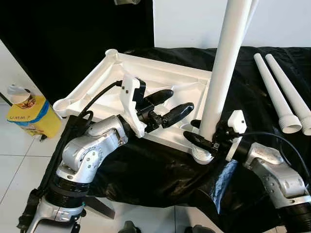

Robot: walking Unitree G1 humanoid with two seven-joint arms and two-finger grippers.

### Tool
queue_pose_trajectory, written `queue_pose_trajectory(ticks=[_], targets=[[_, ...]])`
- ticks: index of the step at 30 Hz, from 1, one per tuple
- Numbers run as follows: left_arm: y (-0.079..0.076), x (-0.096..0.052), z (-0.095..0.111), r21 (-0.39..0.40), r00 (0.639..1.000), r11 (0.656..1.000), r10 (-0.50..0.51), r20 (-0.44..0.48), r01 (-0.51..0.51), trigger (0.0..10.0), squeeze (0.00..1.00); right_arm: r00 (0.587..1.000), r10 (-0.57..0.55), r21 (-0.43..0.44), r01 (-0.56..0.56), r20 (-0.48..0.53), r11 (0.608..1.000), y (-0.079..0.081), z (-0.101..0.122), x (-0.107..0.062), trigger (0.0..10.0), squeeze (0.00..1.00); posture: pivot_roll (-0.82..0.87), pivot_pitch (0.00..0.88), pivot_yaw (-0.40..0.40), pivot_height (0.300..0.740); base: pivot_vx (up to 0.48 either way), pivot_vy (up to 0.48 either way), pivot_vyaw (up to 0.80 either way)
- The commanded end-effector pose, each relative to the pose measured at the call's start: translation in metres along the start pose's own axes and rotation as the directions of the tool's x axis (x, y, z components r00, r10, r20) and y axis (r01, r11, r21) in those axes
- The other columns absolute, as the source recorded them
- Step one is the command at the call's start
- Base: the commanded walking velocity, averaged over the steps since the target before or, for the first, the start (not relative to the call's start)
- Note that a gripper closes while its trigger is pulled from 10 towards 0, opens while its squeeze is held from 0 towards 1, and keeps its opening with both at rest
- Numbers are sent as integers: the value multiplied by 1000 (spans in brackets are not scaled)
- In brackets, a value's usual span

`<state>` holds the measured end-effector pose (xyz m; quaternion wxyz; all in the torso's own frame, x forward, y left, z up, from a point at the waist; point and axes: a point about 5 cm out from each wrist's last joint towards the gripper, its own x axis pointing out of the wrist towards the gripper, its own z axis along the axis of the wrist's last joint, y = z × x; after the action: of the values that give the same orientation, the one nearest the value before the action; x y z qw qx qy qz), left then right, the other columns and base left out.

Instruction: Building children table

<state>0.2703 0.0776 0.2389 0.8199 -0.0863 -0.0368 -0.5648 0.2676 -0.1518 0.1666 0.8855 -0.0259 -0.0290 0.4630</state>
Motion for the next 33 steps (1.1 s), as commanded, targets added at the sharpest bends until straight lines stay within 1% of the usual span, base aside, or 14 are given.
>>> queue_pose_trajectory(ticks=[1,4,5,8,11,15,18,21,23,28,29,30,31,33], targets=[[-28,-4,-4,-8,875,876,-483,-37,483,10000,0,999,47,13,-46,-16,999,2,1,-1,10000,0,-7,56,-7,740,0,0,0],[-28,-3,-7,-18,869,870,-492,-53,492,10000,0,997,70,19,-69,-33,997,4,-1,-1,10000,0,-7,55,-7,740,0,0,0],[-28,-2,-8,-23,864,867,-498,-67,498,10000,0,994,95,22,-94,-55,995,5,-2,-1,10000,0,-7,55,-7,740,0,0,0],[-29,0,-7,-25,858,861,-509,-71,508,10000,0,989,125,26,-124,-79,992,6,-3,-1,10000,0,-6,55,-9,740,0,0,0],[-30,6,-1,-21,847,850,-527,-74,527,10000,0,974,186,25,-185,-126,982,8,-4,2,10000,0,-3,53,-10,740,0,0,0],[-30,10,1,-15,842,845,-533,-81,534,10000,0,965,220,22,-220,-141,975,9,-4,5,10000,0,-2,52,-10,740,0,0,0],[-30,17,5,-7,836,839,-544,-77,545,10000,0,949,272,13,-274,-158,962,11,-2,9,10000,0,2,44,-9,740,0,0,0],[-30,18,6,-5,833,836,-548,-77,549,10000,0,946,281,9,-283,-161,959,11,-2,11,10000,0,2,44,-9,740,0,0,0],[-31,21,11,-9,819,821,-570,-56,571,10000,0,937,304,2,-309,-170,951,12,-2,13,10000,0,6,35,-6,740,0,0,0],[-32,22,13,-17,810,811,-584,-44,584,10000,0,933,314,-6,-320,-176,948,12,-2,15,10000,0,7,34,-5,740,0,0,0],[-33,22,15,-19,799,800,-600,-39,600,10000,0,930,318,-9,-325,-183,946,12,-3,17,10000,0,6,32,-4,740,0,0,0],[-33,22,15,-19,799,800,-600,-39,600,10000,0,930,318,-9,-325,-183,946,12,-3,17,10000,0,6,32,-4,740,0,0,0],[-34,22,16,-27,787,788,-616,-36,615,10000,0,929,320,-9,-328,-185,945,12,-3,19,10000,0,9,28,-2,740,0,0,0],[-34,22,16,-27,787,788,-616,-36,615,10000,0,929,320,-9,-328,-185,945,12,-3,19,10000,0,9,28,-2,740,0,0,0]])
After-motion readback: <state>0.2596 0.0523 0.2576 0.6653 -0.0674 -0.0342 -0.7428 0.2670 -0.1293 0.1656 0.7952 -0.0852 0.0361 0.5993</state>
